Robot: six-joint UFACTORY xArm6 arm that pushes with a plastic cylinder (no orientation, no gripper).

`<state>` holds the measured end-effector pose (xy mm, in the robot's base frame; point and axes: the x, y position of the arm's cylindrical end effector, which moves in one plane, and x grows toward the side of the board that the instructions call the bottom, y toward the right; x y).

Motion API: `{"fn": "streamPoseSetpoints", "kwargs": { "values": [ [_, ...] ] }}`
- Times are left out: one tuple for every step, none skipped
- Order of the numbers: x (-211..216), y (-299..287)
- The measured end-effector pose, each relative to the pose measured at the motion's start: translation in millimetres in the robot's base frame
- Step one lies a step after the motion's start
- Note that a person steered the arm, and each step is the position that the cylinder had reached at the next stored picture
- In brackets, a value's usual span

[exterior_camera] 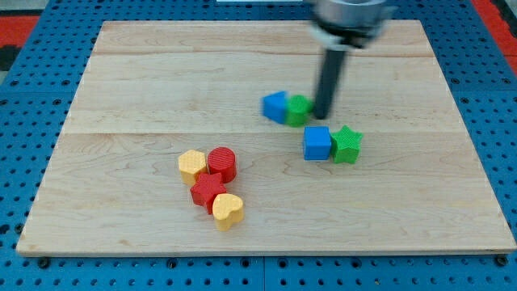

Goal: Move the green circle diagonally to the yellow hexagon

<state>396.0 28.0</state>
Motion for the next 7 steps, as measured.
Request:
{"fn": "streamPoseSetpoints", "kwargs": {
  "values": [
    [-59.7, -100.3],
    [-64.0, -111.2],
    [-23.0, -100.2],
    [12.0, -151.1],
    [-26.2, -140.8],
    [-14.0, -186.5],
    [63.6, -223.5]
  ]
}}
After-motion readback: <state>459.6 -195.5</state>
